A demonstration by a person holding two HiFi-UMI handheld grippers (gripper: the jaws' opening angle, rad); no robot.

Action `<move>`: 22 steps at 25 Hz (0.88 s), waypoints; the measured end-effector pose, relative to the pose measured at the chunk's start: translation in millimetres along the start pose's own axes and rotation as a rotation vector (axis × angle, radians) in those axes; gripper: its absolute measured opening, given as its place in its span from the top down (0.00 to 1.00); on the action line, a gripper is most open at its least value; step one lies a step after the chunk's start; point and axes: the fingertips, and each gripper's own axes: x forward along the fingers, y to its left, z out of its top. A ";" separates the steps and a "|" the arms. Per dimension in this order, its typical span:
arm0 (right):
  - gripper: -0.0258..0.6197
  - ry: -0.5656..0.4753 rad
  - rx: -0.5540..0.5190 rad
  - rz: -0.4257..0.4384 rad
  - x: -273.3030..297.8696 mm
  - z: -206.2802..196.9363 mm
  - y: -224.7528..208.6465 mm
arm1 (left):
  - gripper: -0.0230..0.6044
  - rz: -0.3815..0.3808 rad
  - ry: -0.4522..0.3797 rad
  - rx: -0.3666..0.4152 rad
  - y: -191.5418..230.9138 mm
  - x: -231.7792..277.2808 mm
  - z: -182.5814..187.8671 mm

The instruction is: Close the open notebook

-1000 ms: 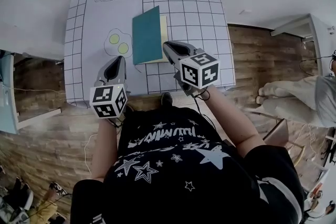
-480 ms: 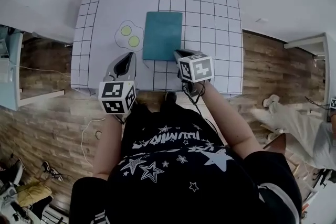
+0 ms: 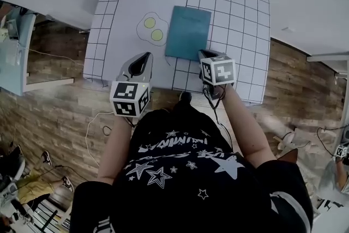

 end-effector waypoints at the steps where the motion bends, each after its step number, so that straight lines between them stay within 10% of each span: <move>1: 0.93 0.003 0.000 -0.004 0.1 0.6 -0.2 | 0.95 0.003 0.002 0.004 4.8 -3.5 -1.2; 10: 0.93 -0.066 0.052 -0.093 -16.0 13.4 25.8 | 0.95 0.004 -0.050 -0.036 61.6 -55.1 -13.3; 22: 0.93 -0.373 0.149 -0.155 -63.1 51.4 176.2 | 0.95 -0.188 -0.075 -0.029 142.6 -140.2 -39.9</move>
